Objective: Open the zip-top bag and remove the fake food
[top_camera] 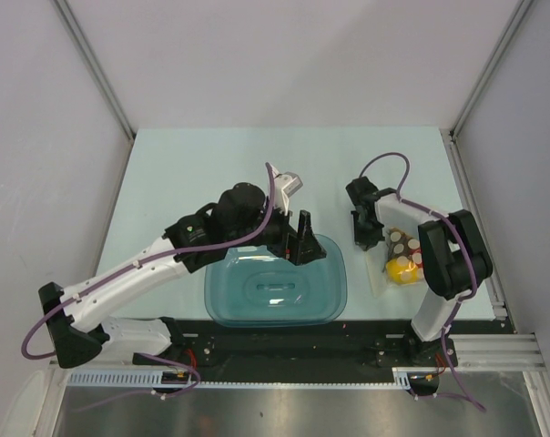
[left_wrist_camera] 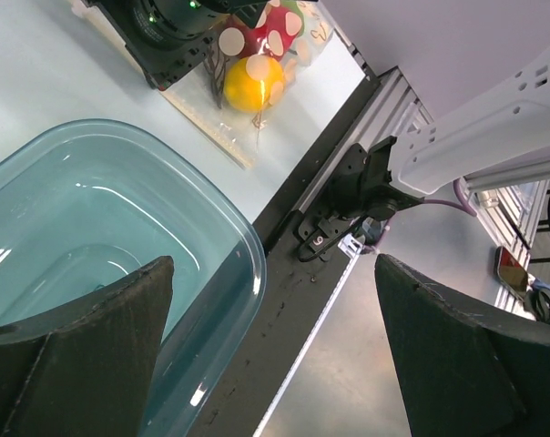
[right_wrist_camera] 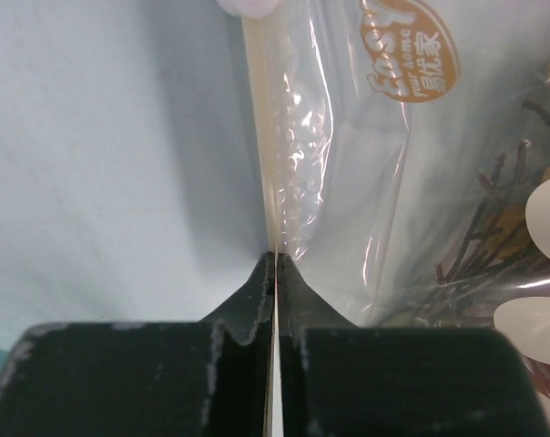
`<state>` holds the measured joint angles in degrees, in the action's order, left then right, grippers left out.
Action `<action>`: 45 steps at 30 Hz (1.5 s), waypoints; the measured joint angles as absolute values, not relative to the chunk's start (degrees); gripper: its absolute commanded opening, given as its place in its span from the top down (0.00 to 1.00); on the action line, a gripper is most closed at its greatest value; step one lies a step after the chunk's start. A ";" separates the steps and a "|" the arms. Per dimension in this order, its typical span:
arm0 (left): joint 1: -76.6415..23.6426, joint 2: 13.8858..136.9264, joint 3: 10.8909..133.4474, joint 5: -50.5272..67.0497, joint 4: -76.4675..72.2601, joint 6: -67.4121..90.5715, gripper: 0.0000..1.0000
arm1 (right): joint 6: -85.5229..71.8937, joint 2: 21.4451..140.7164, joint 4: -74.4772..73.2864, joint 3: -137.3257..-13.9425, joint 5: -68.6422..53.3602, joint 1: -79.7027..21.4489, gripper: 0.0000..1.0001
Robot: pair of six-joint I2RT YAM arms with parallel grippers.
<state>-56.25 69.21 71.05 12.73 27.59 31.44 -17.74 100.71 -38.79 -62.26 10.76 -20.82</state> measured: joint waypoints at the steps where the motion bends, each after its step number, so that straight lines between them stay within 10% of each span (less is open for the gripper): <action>1: -56.25 69.38 71.09 12.73 27.57 31.44 0.05 | -17.78 100.71 -39.03 -62.41 10.85 -20.86 1.00; 10: -56.25 69.43 71.07 12.75 27.35 31.68 0.06 | -22.61 90.59 -43.88 -61.47 9.74 -20.64 1.00; 14: -56.25 69.43 71.05 12.73 27.14 31.97 0.05 | -28.08 78.24 -45.76 -57.36 6.50 -18.24 0.61; 26: -56.25 70.89 71.05 12.86 24.56 33.08 0.06 | -41.89 53.93 -55.05 -36.95 -8.08 -5.82 0.24; 39: -56.25 72.60 71.05 14.28 24.32 33.67 0.06 | -46.33 53.91 -38.63 -24.10 -15.49 2.00 0.33; 45: -56.25 72.95 71.09 14.94 24.32 33.65 0.06 | -48.34 49.01 -31.22 -18.96 -15.03 2.11 0.78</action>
<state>-56.25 72.95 71.09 14.94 24.32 33.65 -48.34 49.01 -31.22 -18.96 -15.03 2.11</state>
